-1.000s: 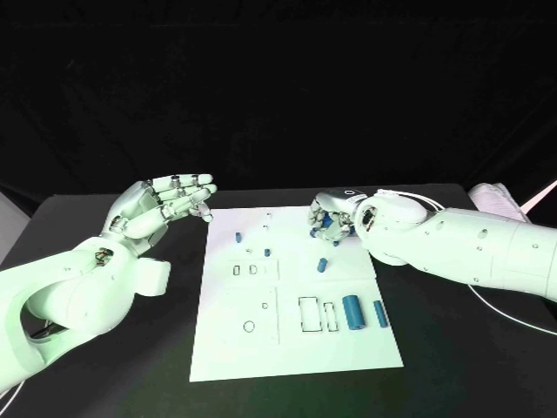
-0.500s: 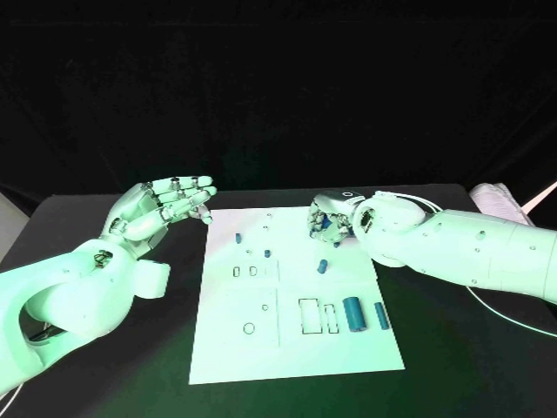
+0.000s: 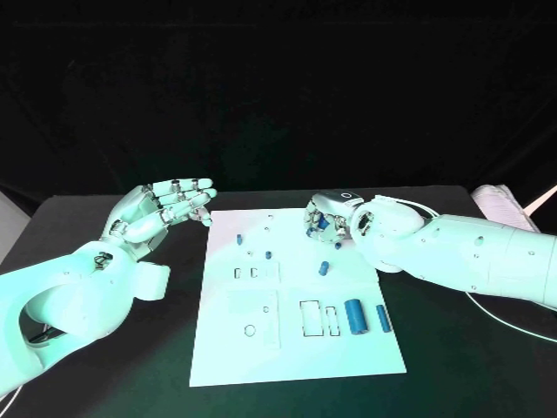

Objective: Assemble the parts on the task board

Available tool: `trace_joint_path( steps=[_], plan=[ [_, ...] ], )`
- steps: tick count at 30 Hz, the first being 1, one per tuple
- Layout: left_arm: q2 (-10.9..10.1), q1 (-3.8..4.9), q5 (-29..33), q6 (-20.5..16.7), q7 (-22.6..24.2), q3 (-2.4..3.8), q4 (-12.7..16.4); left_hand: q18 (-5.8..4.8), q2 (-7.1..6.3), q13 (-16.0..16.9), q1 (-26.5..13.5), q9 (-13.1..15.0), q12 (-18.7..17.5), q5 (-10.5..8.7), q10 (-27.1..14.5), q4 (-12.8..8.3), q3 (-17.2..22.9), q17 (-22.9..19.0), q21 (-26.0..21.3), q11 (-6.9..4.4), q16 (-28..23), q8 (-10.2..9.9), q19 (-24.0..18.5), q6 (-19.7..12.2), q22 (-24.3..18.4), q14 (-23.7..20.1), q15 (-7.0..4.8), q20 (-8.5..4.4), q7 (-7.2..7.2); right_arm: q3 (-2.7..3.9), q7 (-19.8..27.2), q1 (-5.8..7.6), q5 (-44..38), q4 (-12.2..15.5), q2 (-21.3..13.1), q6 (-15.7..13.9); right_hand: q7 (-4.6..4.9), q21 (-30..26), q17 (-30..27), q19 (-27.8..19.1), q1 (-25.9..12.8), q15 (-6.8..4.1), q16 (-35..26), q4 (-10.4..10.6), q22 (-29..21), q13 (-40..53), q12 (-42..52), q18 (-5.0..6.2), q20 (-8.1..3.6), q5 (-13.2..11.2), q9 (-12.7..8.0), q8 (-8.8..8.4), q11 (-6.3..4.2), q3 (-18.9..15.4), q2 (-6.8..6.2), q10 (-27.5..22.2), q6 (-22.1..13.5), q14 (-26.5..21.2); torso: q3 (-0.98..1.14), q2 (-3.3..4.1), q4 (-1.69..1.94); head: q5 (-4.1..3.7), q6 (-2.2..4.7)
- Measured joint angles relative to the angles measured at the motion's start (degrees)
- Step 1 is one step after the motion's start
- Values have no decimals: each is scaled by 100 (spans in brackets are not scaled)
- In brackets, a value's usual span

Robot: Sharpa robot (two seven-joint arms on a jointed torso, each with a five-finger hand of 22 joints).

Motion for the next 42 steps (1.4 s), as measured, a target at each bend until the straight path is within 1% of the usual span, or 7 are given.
trace_joint_path(
  steps=[6, 9, 13, 20, 26, 32, 42],
  plan=[
    [0, 1, 1, 3, -4, 0, -30, 0, 0, 0, 0, 0, 0, 0, 0, 0, 0, 0, 0, 0, 2, 0, -1, 0, 0, 0, 0, 1, 0, 19, -109, 28, -28, 73, 118, -435, 30, 27, -17, 0, 0, 0, 0, -48, 19, -1, 0, 0, 0, 186, 45, 2, 0, 45, 0, -1, -30, 0, 1, 8, 8, 27, 26],
    [2, 2, 2, 5, -6, 0, -46, 0, 0, 0, 0, 0, 0, 0, 0, 0, 0, 0, 0, 0, 21, 0, -20, 0, 8, 0, 0, 20, 0, 26, -153, 50, -41, 66, 218, -626, 57, 56, -17, 0, 24, 0, 22, -64, 57, -3, -2, 0, 0, 283, 78, 4, 1, 61, -24, -2, -58, 0, 1, 13, 14, 22, 38],
    [6, 2, 3, 7, -9, 0, -55, 0, 0, 0, 0, 0, 0, 0, 0, 16, 16, -1, 0, 0, 21, 0, -20, 0, 8, 0, 0, 20, 0, 35, -209, 76, -56, -8, 400, -877, 57, 66, -17, 0, 24, 0, 22, -88, 72, -7, -6, 0, 0, 310, 86, 4, 1, 83, -24, -2, -58, 0, -1, 19, 23, 9, 54],
    [23, 2, 5, 13, -17, 0, -56, 0, 0, 0, 0, 0, 0, 0, 0, 16, 16, -1, -1, 0, 20, 0, -20, 0, 7, 0, 0, 20, 0, 38, -267, 93, -69, -273, 728, -1115, 57, 66, -17, -1, 24, 1, 22, -132, 87, -43, -29, 0, 0, 311, 96, 4, 1, 115, -25, -2, -58, 0, -4, 34, 21, 15, 75],
    [48, 4, 6, 21, -23, 0, -53, 0, 0, 0, 0, 0, 0, 0, 0, 16, 16, 4, 24, 0, 20, 0, -20, 0, 14, 0, 0, 20, 0, 40, -272, 94, -71, -544, 980, -1203, 76, 90, -6, -1, 23, 0, 22, -133, 107, -43, -64, 0, 0, 340, 101, 3, 1, 114, -25, -2, -77, 0, -4, 43, 24, 21, 72],
    [58, 7, 7, 26, -30, 0, -49, 0, 0, 0, 0, 0, 0, 0, 0, 16, 16, 4, 23, 0, 20, 0, -20, 0, 13, 0, 0, 20, 0, 42, -271, 54, -72, -844, 1191, -1190, 75, 93, 3, 20, 23, 1, 48, -139, 114, -43, -95, 1, 21, 341, 116, -1, 1, 108, -25, -2, -77, 0, -5, 46, 32, 48, 57],
    [43, 29, 9, 26, -39, 0, -20, -1, 0, 0, 0, -1, 0, 0, 0, 16, 15, 3, 23, 0, 20, 0, -20, 0, 13, 0, 0, 20, 0, 40, -272, -6, -80, -1034, 1328, -1055, 93, 93, -4, 20, -8, 1, 48, -139, 103, -43, -107, 1, 21, 317, 132, -23, 1, 107, -56, -2, -95, 0, -12, 66, 59, 76, 63]
  ],
)
